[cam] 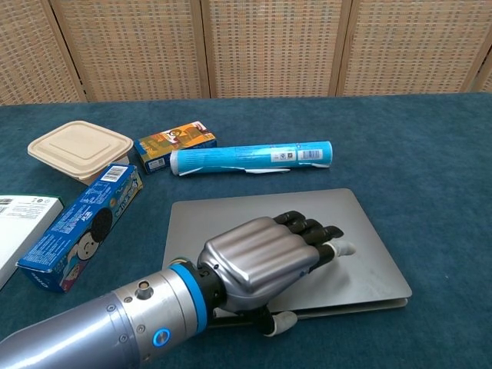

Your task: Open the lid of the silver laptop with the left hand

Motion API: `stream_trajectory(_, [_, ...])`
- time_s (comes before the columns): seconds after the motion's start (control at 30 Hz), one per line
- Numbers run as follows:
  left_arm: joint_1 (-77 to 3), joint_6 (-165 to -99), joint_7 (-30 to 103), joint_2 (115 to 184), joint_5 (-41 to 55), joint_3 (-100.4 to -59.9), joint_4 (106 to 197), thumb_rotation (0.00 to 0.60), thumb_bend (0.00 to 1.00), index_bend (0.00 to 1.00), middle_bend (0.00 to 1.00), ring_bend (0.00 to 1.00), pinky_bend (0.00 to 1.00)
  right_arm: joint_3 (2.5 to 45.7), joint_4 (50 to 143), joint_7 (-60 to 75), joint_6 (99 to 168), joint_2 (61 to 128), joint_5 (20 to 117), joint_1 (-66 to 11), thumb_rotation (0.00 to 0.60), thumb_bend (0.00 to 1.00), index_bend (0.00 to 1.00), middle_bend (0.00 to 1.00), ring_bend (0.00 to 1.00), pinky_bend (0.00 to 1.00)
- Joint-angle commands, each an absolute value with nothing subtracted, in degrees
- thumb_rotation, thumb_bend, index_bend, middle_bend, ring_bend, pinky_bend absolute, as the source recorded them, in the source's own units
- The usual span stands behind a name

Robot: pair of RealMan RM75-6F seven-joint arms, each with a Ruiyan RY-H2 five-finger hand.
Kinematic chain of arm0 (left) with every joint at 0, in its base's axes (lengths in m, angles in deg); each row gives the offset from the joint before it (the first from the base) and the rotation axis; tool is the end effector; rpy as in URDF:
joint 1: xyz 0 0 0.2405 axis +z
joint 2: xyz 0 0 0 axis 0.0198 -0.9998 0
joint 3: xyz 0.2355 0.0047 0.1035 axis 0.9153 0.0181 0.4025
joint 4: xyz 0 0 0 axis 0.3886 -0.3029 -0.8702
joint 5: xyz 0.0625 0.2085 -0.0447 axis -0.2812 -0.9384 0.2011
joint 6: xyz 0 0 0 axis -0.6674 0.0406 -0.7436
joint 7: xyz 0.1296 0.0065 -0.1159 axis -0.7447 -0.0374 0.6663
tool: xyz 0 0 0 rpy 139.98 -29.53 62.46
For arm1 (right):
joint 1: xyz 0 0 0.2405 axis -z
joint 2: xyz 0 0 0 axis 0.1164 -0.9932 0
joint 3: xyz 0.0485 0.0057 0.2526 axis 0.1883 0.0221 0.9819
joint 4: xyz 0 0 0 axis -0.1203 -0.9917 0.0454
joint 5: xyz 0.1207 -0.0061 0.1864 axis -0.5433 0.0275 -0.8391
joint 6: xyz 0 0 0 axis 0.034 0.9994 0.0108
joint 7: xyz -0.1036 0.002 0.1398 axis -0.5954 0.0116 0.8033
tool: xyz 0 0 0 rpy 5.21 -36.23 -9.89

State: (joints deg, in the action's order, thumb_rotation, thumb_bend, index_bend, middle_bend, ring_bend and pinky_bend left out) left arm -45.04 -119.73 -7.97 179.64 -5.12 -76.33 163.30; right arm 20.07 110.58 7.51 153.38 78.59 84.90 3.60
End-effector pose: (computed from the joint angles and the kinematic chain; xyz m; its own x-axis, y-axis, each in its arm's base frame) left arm -0.0201 0.2354 -0.1772 0.6456 0.1863 0.7406 0.5648 -0.7692 -0.2989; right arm -0.3475 -0.2138 0.1503 0.3634 0.0285 0.9312 -0.9234 0.1436 0.3560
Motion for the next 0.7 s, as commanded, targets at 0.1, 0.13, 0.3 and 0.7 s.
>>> stream_trajectory(0.1, [-45.42,-120.67,-7.92,179.1,-7.04,-75.91,163.18,0.6,0.41,0.06,0.0,0.0,0.0,20.06,110.58,7.5,153.51,78.59,84.97,3.69,0.6,0.36,0.17,0.1,0.0,0.0])
stream_trajectory(0.13, [-45.61,-121.02,-7.92,178.93,-7.98,-75.74,162.97,0.6,0.41,0.06,0.0,0.0,0.0,20.05,110.64,7.5,153.55,78.58,85.07,3.7,0.6,0.36,0.17,0.1,0.0,0.0])
stream_trajectory(0.3, [-46.12,-123.38,-7.79,177.97,-12.64,-75.0,162.0,0.6,0.41,0.06,0.0,0.0,0.0,19.96,110.87,7.57,153.73,78.51,85.74,3.62,0.6,0.36,0.17,0.1,0.0,0.0])
stream_trajectory(0.7, [-46.89,-126.43,-5.18,174.53,-17.45,-76.34,163.06,0.6,0.41,0.06,0.0,0.0,0.0,18.03,113.5,10.72,151.47,76.33,91.54,1.58,0.6,0.37,0.17,0.1,0.0,0.0])
